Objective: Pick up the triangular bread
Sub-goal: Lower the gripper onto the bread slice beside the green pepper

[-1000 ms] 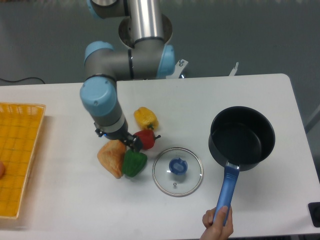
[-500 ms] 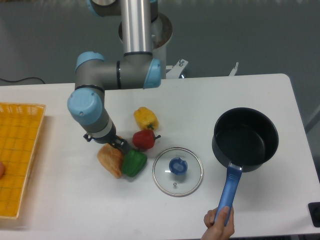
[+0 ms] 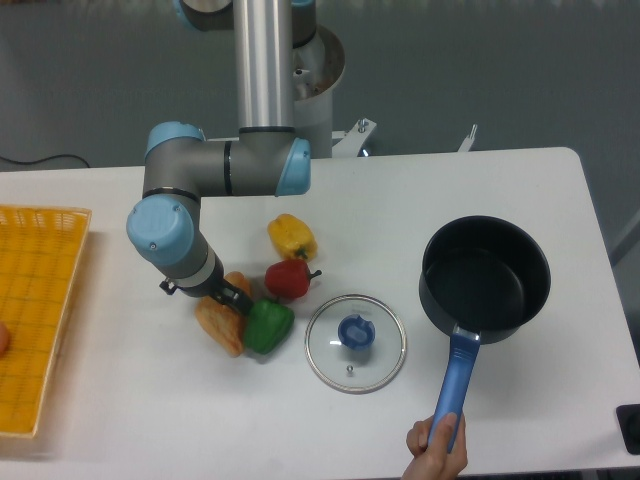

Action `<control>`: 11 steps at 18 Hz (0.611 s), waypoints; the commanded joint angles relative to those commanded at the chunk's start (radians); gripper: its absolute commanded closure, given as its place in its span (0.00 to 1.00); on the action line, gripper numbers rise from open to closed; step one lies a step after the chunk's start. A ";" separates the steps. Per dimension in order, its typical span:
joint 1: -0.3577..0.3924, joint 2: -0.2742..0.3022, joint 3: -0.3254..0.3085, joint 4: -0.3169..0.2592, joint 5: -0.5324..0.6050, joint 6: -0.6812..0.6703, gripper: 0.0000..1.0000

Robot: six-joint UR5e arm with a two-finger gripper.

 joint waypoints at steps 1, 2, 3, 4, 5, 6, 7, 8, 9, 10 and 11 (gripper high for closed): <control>0.006 -0.008 0.002 0.000 0.006 0.000 0.00; 0.006 -0.012 0.005 0.002 0.020 0.000 0.00; 0.008 -0.020 0.009 0.002 0.037 0.002 0.00; 0.011 -0.026 0.012 0.002 0.043 0.002 0.00; 0.012 -0.029 0.012 0.006 0.045 0.008 0.00; 0.012 -0.031 0.009 0.012 0.046 0.009 0.00; 0.012 -0.035 0.009 0.014 0.046 0.009 0.00; 0.012 -0.037 0.006 0.015 0.046 0.008 0.00; 0.012 -0.035 0.005 0.015 0.046 0.006 0.00; 0.009 -0.034 0.003 0.015 0.046 0.005 0.00; 0.006 -0.029 0.000 0.014 0.043 0.006 0.00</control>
